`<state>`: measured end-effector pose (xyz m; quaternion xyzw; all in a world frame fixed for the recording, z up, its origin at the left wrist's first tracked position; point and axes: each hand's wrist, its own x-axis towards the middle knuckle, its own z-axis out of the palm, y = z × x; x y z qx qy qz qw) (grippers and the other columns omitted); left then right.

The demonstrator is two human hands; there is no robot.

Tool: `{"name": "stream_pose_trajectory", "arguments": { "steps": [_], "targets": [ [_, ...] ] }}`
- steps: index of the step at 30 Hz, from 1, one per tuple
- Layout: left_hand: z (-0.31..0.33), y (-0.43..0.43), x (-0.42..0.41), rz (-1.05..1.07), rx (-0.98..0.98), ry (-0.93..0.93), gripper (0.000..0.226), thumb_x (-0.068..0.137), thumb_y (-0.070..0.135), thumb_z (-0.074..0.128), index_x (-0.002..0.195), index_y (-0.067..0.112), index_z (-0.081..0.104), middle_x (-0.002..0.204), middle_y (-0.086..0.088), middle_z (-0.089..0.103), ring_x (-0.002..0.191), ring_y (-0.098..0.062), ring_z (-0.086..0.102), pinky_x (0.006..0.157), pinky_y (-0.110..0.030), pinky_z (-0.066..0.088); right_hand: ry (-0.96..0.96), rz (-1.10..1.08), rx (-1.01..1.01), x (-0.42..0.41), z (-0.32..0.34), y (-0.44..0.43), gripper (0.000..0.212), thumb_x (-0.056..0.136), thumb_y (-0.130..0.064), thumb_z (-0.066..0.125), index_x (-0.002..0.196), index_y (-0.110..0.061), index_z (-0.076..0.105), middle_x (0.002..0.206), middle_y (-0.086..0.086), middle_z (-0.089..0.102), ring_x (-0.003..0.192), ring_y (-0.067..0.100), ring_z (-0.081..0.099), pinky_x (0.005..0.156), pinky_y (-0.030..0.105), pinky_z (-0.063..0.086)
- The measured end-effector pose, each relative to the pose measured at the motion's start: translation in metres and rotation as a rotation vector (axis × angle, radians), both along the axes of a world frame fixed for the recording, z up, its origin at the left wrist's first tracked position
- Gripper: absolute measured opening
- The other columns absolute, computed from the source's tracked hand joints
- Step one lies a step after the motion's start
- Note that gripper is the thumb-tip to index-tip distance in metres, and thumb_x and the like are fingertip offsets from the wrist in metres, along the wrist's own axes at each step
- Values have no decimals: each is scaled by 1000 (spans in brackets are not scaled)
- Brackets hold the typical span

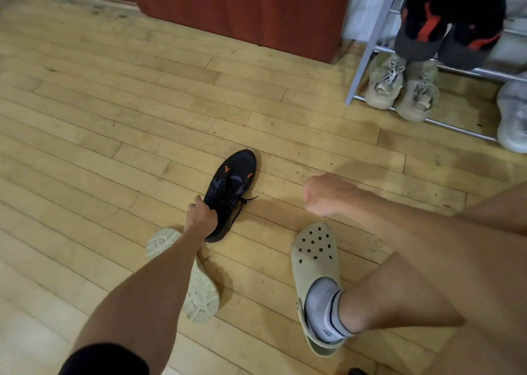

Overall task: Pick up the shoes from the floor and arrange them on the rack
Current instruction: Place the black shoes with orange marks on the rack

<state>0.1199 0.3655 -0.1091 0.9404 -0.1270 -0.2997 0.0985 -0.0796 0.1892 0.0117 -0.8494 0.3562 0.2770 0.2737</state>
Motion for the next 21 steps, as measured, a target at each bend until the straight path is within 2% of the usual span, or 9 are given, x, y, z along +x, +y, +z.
{"name": "stream_pose_trajectory", "arguments": {
  "steps": [3, 6, 9, 11, 13, 14, 17, 19, 21],
  "targets": [
    [-18, -12, 15, -65, 180, 37, 53, 91, 19, 53, 136, -2, 32, 135, -25, 46, 128, -40, 40, 111, -47, 25, 19, -7, 34, -1, -5, -6, 23, 83, -1, 45, 95, -7, 64, 95, 5, 66, 92, 23, 66, 90, 39, 54],
    [-34, -7, 24, -32, 234, 102, 61, 77, 34, 69, 126, 4, 47, 128, -19, 55, 123, -37, 45, 109, -46, 32, 11, -13, 42, 2, -4, -12, 18, 80, 2, 44, 79, -10, 58, 78, 4, 58, 75, 21, 60, 73, 30, 52],
    [-39, 4, 11, 86, 92, 242, 55, 72, 32, 76, 117, 4, 59, 117, -18, 64, 114, -36, 55, 104, -46, 42, -25, -61, 46, 9, 1, -15, 23, 77, 4, 44, 64, -15, 45, 64, 1, 41, 58, 19, 45, 59, 29, 40],
    [-31, 4, -3, 175, 5, 251, 48, 79, 26, 72, 119, 2, 60, 117, -19, 63, 111, -37, 57, 98, -48, 47, -40, -95, 72, 8, 9, -17, 23, 81, 2, 44, 65, -14, 47, 66, 1, 44, 58, 18, 45, 58, 29, 42],
    [-7, -4, -18, 228, -81, 323, 42, 84, 18, 68, 121, 0, 58, 118, -19, 62, 106, -35, 59, 90, -48, 53, -58, -139, 97, 1, 20, -24, 18, 86, -3, 46, 87, -7, 63, 85, 8, 64, 68, 22, 58, 72, 33, 55],
    [7, -11, -22, 236, -131, 367, 39, 86, 14, 66, 120, -1, 57, 117, -17, 62, 102, -33, 59, 85, -45, 53, -68, -169, 101, -4, 27, -28, 21, 87, -7, 48, 99, -5, 66, 97, 12, 68, 72, 22, 62, 76, 36, 57],
    [57, -34, -35, 254, -330, 465, 25, 88, 5, 63, 112, 4, 56, 109, -15, 59, 95, -29, 52, 74, -39, 42, -112, -262, 112, -20, 57, -38, 27, 89, -18, 55, 110, -4, 63, 102, 15, 66, 89, 28, 68, 77, 35, 59],
    [96, -53, -45, 223, -490, 467, 32, 86, 3, 67, 114, 8, 53, 107, -13, 58, 96, -30, 52, 68, -37, 42, -154, -298, 99, -29, 83, -42, 24, 89, -20, 57, 108, -5, 62, 96, 12, 64, 86, 26, 67, 68, 31, 58],
    [142, -73, -57, 170, -640, 460, 39, 83, 3, 70, 117, 9, 53, 105, -12, 59, 97, -29, 54, 61, -32, 44, -212, -289, 51, -37, 111, -44, 16, 91, -22, 58, 92, -7, 63, 82, 6, 59, 78, 24, 61, 57, 26, 48]
  ]
}}
